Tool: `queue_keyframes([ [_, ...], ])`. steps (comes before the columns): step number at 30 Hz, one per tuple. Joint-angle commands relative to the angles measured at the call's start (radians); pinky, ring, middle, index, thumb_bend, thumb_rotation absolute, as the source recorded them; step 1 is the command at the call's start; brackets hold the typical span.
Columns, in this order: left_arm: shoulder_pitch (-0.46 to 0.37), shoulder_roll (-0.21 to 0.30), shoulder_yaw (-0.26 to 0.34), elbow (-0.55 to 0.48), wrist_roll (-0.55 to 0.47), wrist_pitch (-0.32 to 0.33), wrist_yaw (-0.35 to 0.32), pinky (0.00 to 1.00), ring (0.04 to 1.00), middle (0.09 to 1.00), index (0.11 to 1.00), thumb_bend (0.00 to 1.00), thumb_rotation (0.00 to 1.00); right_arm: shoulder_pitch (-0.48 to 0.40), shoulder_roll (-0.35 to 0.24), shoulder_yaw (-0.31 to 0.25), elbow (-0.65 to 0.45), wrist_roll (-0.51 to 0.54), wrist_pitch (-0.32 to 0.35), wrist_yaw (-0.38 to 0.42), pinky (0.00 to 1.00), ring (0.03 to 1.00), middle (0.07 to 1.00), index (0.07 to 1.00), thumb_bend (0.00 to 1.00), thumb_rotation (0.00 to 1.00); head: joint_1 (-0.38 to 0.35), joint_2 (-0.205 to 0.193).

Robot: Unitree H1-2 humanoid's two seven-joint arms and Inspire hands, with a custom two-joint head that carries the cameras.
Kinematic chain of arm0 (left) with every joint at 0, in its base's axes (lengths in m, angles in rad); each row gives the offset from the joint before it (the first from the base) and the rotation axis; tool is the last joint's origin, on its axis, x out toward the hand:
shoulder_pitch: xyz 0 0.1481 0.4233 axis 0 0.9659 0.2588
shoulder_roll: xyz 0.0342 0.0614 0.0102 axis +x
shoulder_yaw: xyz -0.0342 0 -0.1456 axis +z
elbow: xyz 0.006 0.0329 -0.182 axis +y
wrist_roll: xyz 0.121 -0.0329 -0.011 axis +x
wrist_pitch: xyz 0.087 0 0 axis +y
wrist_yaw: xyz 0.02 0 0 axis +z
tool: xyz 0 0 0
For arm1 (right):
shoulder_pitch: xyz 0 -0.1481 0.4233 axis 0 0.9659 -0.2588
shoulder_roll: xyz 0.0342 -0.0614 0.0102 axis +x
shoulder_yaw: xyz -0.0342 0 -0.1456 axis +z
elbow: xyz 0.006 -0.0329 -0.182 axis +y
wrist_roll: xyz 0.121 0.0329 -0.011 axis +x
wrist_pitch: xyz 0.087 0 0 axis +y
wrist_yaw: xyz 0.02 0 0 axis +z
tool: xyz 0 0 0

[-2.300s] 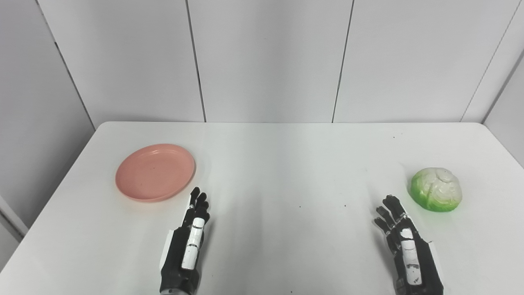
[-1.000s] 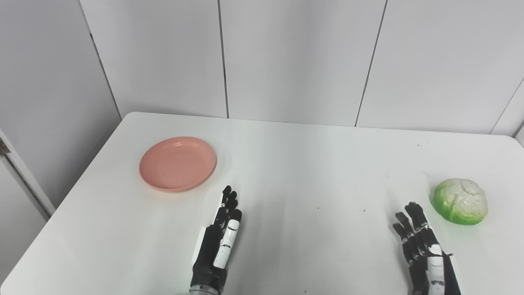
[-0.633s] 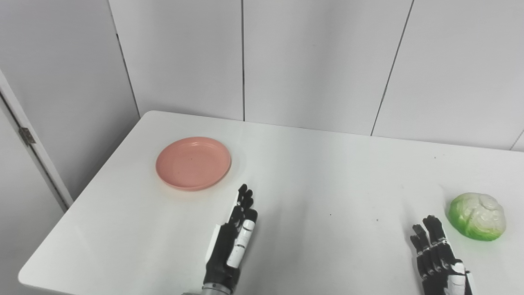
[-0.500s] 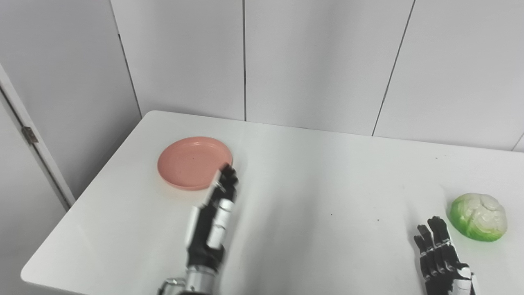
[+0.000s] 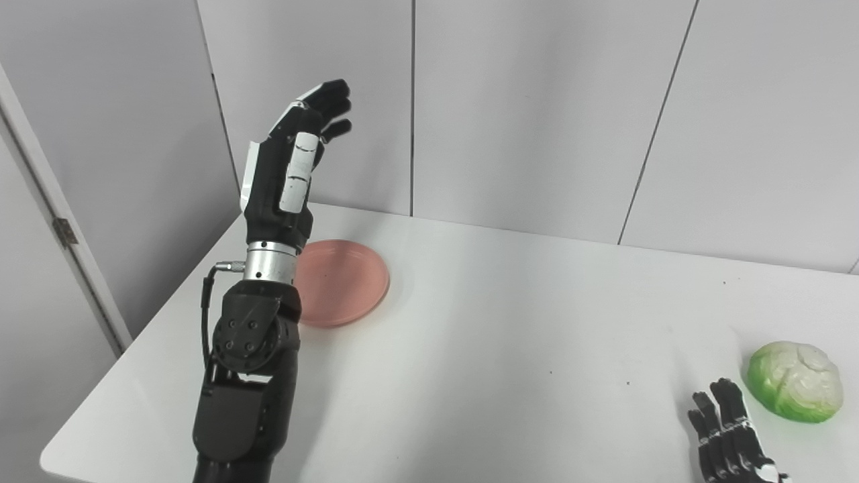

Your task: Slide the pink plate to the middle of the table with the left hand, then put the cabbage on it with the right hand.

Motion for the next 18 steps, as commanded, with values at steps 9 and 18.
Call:
queue_keyframes([
  [9,-0.236,0.215,0.05,0.575,0.06,-0.24,0.041,0.73,0.796,0.787,0.742,0.76,0.81,0.007,-0.018,-0.016,0.073,-0.012,0.039,-0.032,0.98,0.962,0.98,0.946,0.84,0.93,-0.014,0.017],
  [18,-0.34,0.29,0.077,1.077,-0.011,-0.362,0.018,0.78,0.845,0.816,0.768,0.69,0.75,0.04,-0.011,-0.007,0.019,-0.031,0.057,-0.047,0.95,0.946,0.966,0.932,0.85,0.92,-0.045,0.043],
])
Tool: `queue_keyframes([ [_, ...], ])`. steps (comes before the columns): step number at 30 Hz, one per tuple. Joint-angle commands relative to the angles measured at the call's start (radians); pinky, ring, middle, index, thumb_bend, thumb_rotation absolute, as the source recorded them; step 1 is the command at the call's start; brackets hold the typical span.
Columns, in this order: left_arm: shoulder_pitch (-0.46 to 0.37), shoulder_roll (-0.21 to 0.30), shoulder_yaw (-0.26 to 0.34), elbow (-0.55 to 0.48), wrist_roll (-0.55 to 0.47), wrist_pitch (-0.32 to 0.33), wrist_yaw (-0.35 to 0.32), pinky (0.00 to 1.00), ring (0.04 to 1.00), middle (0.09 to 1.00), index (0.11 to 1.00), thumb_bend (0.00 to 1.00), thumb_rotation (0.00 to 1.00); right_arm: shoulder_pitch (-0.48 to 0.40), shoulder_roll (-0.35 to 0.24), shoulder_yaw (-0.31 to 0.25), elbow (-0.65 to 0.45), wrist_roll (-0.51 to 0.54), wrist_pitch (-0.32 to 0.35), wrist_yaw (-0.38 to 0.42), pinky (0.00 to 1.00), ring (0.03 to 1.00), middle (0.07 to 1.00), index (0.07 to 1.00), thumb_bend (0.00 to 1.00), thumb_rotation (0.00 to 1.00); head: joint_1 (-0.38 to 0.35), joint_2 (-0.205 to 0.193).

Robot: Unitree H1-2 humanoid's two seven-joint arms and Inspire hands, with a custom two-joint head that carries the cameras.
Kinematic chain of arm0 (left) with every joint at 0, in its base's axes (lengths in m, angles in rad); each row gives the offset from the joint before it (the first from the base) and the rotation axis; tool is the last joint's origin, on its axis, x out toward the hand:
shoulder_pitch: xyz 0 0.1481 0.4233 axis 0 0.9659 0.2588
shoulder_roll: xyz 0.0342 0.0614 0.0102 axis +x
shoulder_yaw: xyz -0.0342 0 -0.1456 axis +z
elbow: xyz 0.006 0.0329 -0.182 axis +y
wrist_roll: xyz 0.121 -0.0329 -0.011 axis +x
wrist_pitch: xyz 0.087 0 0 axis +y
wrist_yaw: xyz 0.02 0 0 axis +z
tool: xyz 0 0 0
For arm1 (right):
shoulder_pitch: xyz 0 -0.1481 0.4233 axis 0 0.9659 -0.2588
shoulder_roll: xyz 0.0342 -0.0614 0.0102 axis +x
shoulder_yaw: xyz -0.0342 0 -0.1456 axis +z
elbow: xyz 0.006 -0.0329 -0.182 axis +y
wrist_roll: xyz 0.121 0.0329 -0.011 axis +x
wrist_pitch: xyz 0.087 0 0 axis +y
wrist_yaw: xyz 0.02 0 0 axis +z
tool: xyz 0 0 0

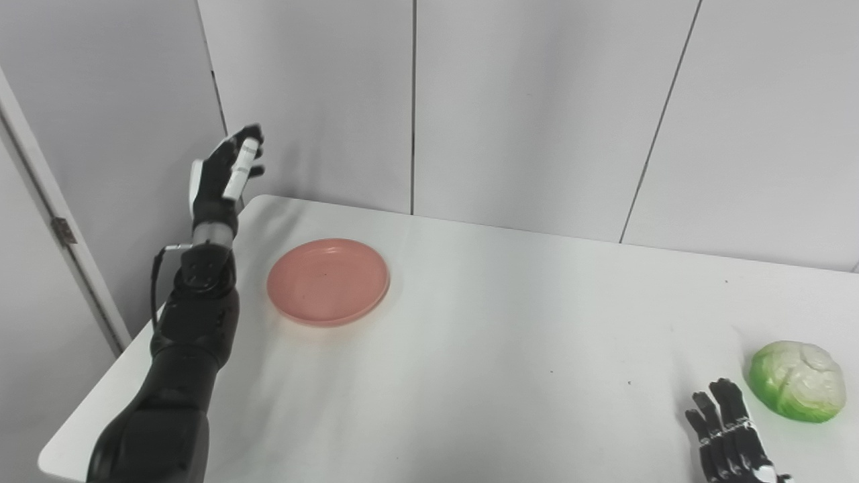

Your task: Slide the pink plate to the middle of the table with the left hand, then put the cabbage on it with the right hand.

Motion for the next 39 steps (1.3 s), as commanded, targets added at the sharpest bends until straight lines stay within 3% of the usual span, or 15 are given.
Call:
queue_keyframes([
  [1,-0.075,0.051,0.012,0.049,-0.026,-0.064,-0.012,0.79,0.855,0.826,0.774,0.69,0.75,0.026,-0.01,-0.009,0.036,-0.011,0.06,-0.031,0.95,0.943,0.963,0.927,0.86,0.91,-0.004,0.009],
  [5,-0.075,0.055,0.004,0.144,-0.047,-0.048,-0.023,0.78,0.868,0.857,0.791,0.66,0.78,0.036,-0.009,-0.005,0.021,-0.01,0.066,-0.037,0.95,0.94,0.96,0.919,0.86,0.9,-0.008,0.019],
  [7,-0.069,0.053,0.005,0.191,-0.064,-0.047,-0.042,0.77,0.821,0.822,0.789,0.64,0.75,0.04,-0.01,-0.003,0.015,-0.012,0.067,-0.039,0.95,0.938,0.961,0.918,0.86,0.9,-0.012,0.024],
  [11,-0.045,0.038,0.015,0.258,-0.101,-0.033,-0.073,0.79,0.828,0.818,0.773,0.67,0.69,0.048,-0.01,0.002,0.002,-0.022,0.066,-0.047,0.94,0.934,0.96,0.918,0.85,0.91,-0.02,0.034],
  [15,-0.019,0.024,-0.005,0.288,-0.088,-0.045,-0.058,0.75,0.825,0.814,0.764,0.68,0.72,0.054,-0.008,0.003,-0.012,-0.027,0.076,-0.054,0.93,0.927,0.954,0.914,0.86,0.89,-0.025,0.041],
  [18,0.0,0.003,0.008,0.31,-0.12,-0.061,-0.105,0.79,0.836,0.827,0.782,0.72,0.69,0.057,-0.008,0.004,-0.02,-0.026,0.081,-0.053,0.93,0.926,0.952,0.913,0.86,0.89,-0.031,0.049],
  [25,0.049,-0.049,-0.025,0.315,-0.124,-0.132,-0.19,0.79,0.82,0.822,0.807,0.67,0.72,0.061,-0.003,0.009,-0.036,-0.029,0.095,-0.061,0.93,0.924,0.948,0.912,0.85,0.88,-0.05,0.064],
  [31,0.102,-0.112,-0.042,0.252,-0.152,-0.167,-0.279,0.77,0.831,0.812,0.818,0.72,0.7,0.063,0.0,0.015,-0.051,-0.042,0.105,-0.071,0.93,0.918,0.943,0.911,0.84,0.89,-0.055,0.076],
  [37,0.194,-0.179,-0.119,0.051,-0.125,-0.163,-0.31,0.73,0.836,0.816,0.817,0.7,0.75,0.064,0.002,0.022,-0.064,-0.044,0.114,-0.078,0.93,0.917,0.942,0.909,0.84,0.89,-0.066,0.082],
  [39,0.218,-0.194,-0.133,-0.007,-0.128,-0.142,-0.316,0.74,0.839,0.822,0.82,0.73,0.72,0.064,0.002,0.025,-0.065,-0.045,0.111,-0.078,0.93,0.917,0.943,0.909,0.84,0.89,-0.065,0.084],
])
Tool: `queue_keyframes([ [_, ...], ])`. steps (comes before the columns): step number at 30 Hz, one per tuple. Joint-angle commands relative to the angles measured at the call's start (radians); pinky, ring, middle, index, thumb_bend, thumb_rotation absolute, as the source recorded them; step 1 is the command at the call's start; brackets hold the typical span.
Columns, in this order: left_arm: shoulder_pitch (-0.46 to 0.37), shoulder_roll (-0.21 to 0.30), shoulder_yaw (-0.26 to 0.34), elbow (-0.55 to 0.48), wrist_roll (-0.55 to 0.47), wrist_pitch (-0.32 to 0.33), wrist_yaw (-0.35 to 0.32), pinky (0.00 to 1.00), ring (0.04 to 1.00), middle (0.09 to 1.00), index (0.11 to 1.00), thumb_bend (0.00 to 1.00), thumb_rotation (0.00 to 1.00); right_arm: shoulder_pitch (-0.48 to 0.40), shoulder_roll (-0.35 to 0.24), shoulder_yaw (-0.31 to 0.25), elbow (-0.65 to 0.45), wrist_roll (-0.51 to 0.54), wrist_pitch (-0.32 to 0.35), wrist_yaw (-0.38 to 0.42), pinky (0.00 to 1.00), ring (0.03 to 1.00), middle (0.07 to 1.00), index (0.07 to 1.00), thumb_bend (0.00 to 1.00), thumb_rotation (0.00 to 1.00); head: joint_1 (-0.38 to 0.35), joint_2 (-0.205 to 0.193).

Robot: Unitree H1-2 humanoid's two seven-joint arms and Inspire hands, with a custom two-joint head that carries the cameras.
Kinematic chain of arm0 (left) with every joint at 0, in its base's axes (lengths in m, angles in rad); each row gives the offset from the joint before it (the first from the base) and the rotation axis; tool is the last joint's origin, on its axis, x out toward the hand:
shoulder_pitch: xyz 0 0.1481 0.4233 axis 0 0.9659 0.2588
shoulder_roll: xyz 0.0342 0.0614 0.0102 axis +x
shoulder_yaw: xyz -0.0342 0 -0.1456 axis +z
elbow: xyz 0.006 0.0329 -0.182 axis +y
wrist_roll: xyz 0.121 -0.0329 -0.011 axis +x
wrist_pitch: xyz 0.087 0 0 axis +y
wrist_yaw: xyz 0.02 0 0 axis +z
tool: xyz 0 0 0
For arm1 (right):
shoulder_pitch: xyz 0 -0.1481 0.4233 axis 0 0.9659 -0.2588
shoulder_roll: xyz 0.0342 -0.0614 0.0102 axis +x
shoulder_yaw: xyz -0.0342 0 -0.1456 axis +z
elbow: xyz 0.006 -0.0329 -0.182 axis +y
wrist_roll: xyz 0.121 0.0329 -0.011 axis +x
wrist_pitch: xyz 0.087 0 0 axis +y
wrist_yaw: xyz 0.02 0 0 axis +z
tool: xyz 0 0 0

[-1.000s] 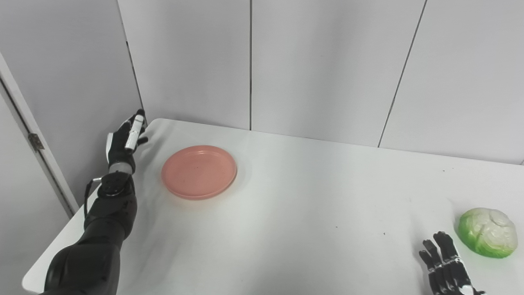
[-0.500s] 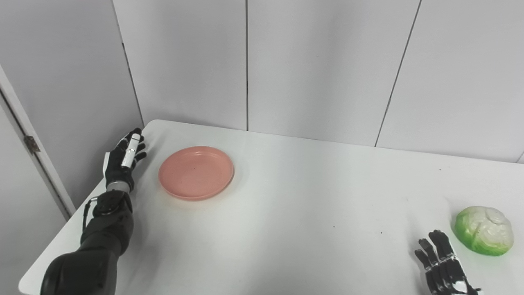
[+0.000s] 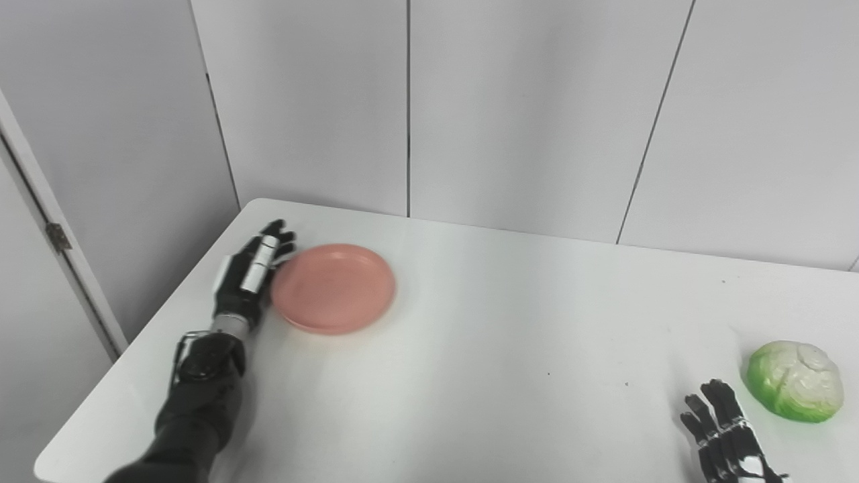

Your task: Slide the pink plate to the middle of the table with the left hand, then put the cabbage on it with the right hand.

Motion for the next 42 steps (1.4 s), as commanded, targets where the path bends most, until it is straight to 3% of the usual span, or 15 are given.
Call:
queue_keyframes([
  [1,0.069,-0.045,-0.016,-0.014,0.003,0.028,-0.02,0.74,0.838,0.821,0.82,0.74,0.71,0.025,0.001,0.015,0.006,-0.007,0.044,-0.002,0.93,0.918,0.944,0.91,0.84,0.89,0.0,0.003],
  [4,0.092,-0.064,-0.031,-0.076,0.012,0.062,-0.017,0.74,0.83,0.81,0.823,0.81,0.71,0.026,0.002,0.018,-0.001,-0.01,0.049,-0.007,0.92,0.914,0.941,0.907,0.84,0.89,-0.003,0.006],
  [10,0.109,-0.084,-0.051,-0.139,0.024,0.12,-0.018,0.76,0.841,0.821,0.836,0.85,0.72,0.027,0.007,0.024,-0.01,-0.014,0.054,-0.016,0.92,0.912,0.941,0.906,0.85,0.89,-0.012,0.012],
  [16,0.111,-0.113,-0.069,-0.196,0.018,0.166,-0.029,0.76,0.856,0.822,0.842,0.81,0.69,0.021,0.013,0.032,-0.012,-0.026,0.057,-0.022,0.93,0.914,0.94,0.905,0.86,0.88,-0.039,0.018],
  [23,0.109,-0.166,-0.083,-0.254,0.03,0.217,0.002,0.74,0.846,0.815,0.828,0.8,0.71,0.019,0.027,0.047,-0.02,-0.042,0.061,-0.034,0.93,0.913,0.937,0.895,0.87,0.88,-0.08,0.026],
  [37,0.088,-0.282,-0.099,-0.284,0.043,0.271,0.06,0.75,0.868,0.828,0.86,0.75,0.78,0.012,0.071,0.105,-0.041,-0.115,0.064,-0.093,0.9,0.891,0.92,0.876,0.86,0.9,-0.23,0.049],
  [42,0.054,-0.299,-0.099,-0.232,0.06,0.256,0.092,0.73,0.864,0.846,0.856,0.74,0.78,0.01,0.088,0.131,-0.05,-0.128,0.082,-0.12,0.9,0.893,0.917,0.872,0.87,0.89,-0.294,0.05],
])
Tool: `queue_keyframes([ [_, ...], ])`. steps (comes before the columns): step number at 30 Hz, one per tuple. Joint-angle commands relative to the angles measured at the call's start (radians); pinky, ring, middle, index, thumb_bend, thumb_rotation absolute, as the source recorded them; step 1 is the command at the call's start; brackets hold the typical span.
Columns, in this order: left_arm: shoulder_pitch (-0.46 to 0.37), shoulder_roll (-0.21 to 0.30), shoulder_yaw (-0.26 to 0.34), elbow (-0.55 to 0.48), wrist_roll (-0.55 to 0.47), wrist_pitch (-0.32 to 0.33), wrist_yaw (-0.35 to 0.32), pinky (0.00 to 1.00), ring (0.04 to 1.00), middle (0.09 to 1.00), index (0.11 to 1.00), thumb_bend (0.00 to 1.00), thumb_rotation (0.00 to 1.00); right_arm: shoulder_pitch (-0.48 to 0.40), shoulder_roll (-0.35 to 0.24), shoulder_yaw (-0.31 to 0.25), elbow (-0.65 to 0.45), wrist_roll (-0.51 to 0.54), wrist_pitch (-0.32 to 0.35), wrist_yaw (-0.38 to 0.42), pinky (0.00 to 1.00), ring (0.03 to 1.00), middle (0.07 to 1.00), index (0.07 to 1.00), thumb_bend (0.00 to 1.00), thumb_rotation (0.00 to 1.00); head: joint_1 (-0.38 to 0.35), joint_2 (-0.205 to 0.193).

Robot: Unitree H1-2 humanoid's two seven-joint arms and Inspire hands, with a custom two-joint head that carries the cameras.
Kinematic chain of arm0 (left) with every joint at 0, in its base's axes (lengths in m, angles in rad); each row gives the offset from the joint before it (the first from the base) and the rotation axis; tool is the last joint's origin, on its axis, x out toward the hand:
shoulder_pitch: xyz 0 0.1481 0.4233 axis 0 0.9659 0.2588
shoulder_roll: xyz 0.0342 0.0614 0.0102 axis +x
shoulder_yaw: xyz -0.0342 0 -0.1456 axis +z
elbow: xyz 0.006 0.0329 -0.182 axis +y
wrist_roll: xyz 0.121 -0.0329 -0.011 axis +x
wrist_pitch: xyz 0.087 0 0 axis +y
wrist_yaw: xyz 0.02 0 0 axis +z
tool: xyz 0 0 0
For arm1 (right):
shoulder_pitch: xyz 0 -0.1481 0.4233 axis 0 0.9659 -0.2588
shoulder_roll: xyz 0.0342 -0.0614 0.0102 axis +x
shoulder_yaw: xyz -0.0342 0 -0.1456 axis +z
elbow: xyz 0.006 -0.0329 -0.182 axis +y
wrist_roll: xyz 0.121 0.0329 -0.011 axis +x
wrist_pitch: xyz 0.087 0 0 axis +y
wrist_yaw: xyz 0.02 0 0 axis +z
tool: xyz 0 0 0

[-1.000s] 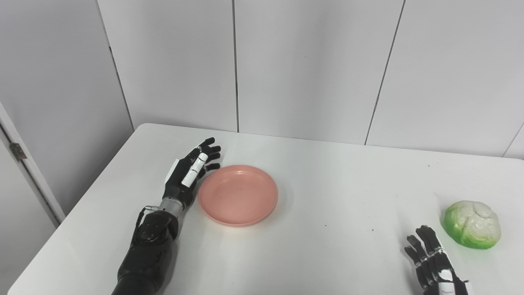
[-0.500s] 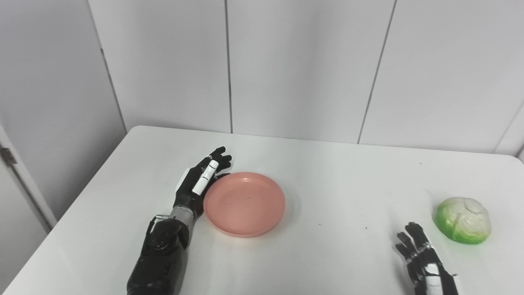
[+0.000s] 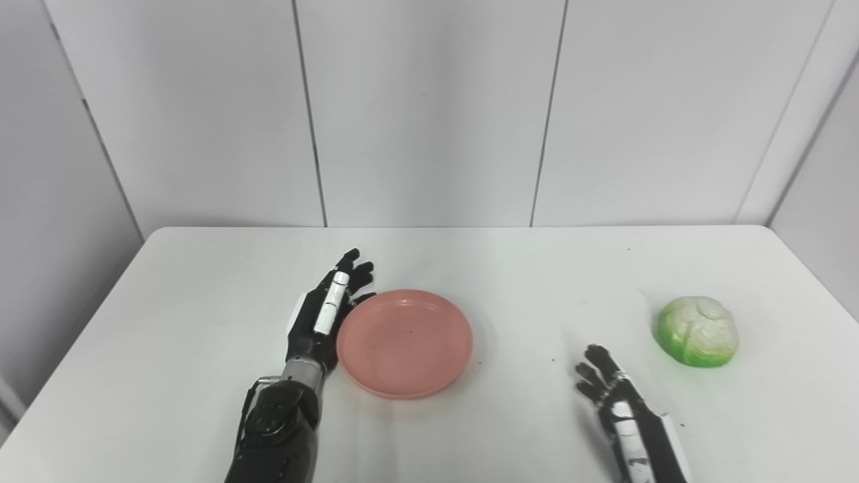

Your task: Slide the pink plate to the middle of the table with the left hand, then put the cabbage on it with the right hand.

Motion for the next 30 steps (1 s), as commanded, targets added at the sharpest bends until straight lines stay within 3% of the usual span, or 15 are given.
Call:
queue_keyframes([
  [1,-0.003,-0.019,0.0,0.045,0.003,0.0,0.019,0.73,0.864,0.849,0.86,0.74,0.78,0.02,0.058,0.026,-0.009,-0.01,0.027,-0.005,0.9,0.894,0.918,0.873,0.86,0.89,0.0,-0.001],
  [11,-0.052,-0.032,0.023,0.151,-0.008,-0.034,0.031,0.74,0.874,0.864,0.87,0.73,0.77,-0.008,0.061,0.052,0.03,-0.064,0.004,-0.044,0.89,0.9,0.932,0.899,0.83,0.91,-0.112,-0.025],
  [14,-0.057,-0.022,0.021,0.163,0.0,-0.044,0.025,0.72,0.861,0.843,0.862,0.73,0.76,-0.012,0.058,0.05,0.023,-0.08,0.006,-0.056,0.89,0.908,0.927,0.902,0.8,0.87,-0.122,-0.028],
  [15,-0.059,-0.017,0.023,0.17,-0.003,-0.047,0.018,0.72,0.859,0.841,0.861,0.73,0.77,-0.014,0.052,0.048,-0.016,-0.095,0.045,-0.063,0.88,0.907,0.925,0.9,0.79,0.86,-0.137,-0.034],
  [17,-0.064,-0.007,0.029,0.185,-0.012,-0.055,0.002,0.74,0.873,0.867,0.874,0.72,0.76,-0.023,0.035,0.04,-0.113,-0.126,0.136,-0.075,0.78,0.841,0.853,0.874,0.85,0.72,-0.147,-0.038],
  [19,-0.067,0.002,0.036,0.199,-0.019,-0.063,-0.011,0.76,0.88,0.872,0.877,0.72,0.76,-0.045,0.012,0.025,-0.205,-0.149,0.22,-0.08,0.75,0.828,0.846,0.887,0.88,0.67,-0.163,-0.044],
  [22,-0.068,0.011,0.044,0.22,-0.024,-0.078,-0.031,0.78,0.884,0.871,0.875,0.71,0.76,-0.109,-0.049,-0.007,-0.349,-0.22,0.379,-0.068,0.66,0.805,0.853,0.909,0.91,0.66,-0.181,-0.054],
  [25,-0.07,0.015,0.044,0.237,-0.026,-0.086,-0.037,0.77,0.889,0.88,0.881,0.71,0.77,-0.188,-0.128,-0.041,-0.451,-0.255,0.539,-0.024,0.64,0.828,0.875,0.92,0.96,0.63,-0.191,-0.058],
  [26,-0.071,0.016,0.046,0.245,-0.031,-0.087,-0.043,0.77,0.895,0.885,0.878,0.71,0.77,-0.239,-0.204,-0.047,-0.485,-0.295,0.596,0.019,0.7,0.843,0.899,0.916,0.98,0.61,-0.196,-0.061],
  [28,-0.073,0.015,0.05,0.258,-0.037,-0.092,-0.049,0.77,0.897,0.885,0.873,0.71,0.76,-0.33,-0.348,-0.06,-0.517,-0.371,0.653,0.12,0.69,0.843,0.912,0.922,0.99,0.64,-0.199,-0.065],
  [30,-0.076,0.013,0.052,0.27,-0.035,-0.099,-0.049,0.77,0.895,0.881,0.87,0.7,0.76,-0.387,-0.42,-0.085,-0.518,-0.426,0.663,0.214,0.67,0.835,0.924,0.911,1.0,0.6,-0.202,-0.069],
])
